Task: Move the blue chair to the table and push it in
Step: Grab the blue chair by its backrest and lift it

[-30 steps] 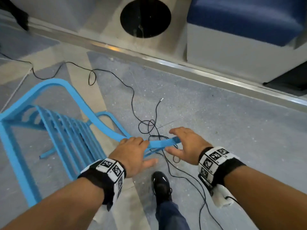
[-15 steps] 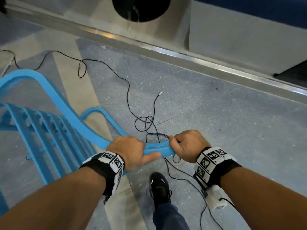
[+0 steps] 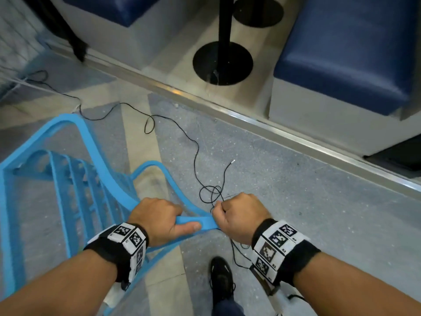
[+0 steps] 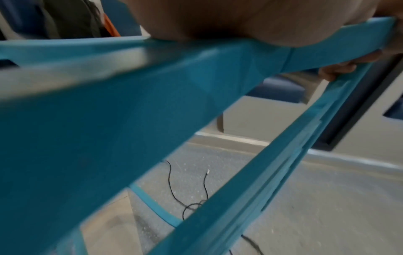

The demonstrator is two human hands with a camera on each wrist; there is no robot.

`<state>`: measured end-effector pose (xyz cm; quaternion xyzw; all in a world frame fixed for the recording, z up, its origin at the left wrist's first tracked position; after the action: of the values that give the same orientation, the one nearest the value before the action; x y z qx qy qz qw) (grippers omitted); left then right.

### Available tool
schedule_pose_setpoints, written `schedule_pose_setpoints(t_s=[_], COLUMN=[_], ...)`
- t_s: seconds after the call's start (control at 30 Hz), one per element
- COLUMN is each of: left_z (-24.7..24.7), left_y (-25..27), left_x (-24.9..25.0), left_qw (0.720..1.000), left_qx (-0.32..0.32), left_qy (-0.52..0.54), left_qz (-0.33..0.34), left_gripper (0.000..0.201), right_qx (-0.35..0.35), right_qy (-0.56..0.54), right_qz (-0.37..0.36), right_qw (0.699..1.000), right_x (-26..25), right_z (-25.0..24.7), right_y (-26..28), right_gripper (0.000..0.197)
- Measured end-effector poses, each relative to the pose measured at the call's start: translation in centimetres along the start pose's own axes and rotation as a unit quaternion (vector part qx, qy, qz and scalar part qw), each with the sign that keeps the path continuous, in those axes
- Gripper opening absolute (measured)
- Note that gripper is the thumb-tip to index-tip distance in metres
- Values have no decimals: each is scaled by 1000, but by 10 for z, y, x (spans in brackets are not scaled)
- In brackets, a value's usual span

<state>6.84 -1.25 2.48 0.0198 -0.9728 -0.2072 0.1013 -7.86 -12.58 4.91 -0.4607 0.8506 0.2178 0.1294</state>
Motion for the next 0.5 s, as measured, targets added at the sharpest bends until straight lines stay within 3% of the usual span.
schedule_pose_setpoints(t_s=[0.23,0.37,0.5], left_z=[-36,-29,-12], left_y=[152,244,325], left_x=[-41,-55,-63], left_qw=[981,949,914], left_qx=[180,279,360], left_qy=[53,119,150], left_qz=[-50,-91,-112], left_gripper=[93,87,84], right_qx=[10,3,-40], right_qy=[153,172,182], right_qz=[-106,-135,-236], right_qw=[982,976,954], right_x=[-179,-268,-349], right_z=[-64,-65,-47], right_y=[47,83,118], right_gripper=[28,34,37])
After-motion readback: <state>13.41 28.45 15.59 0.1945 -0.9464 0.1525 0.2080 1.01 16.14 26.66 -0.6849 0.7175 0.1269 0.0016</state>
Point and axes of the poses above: each hand's wrist, its own y-axis away from the middle knuckle, its own z-axis out of the palm, x = y × z, the point moved 3 cm from there along -y, towards the middle knuckle, and after that the axes turned 5 degrees about z, right-handed, at the moved point
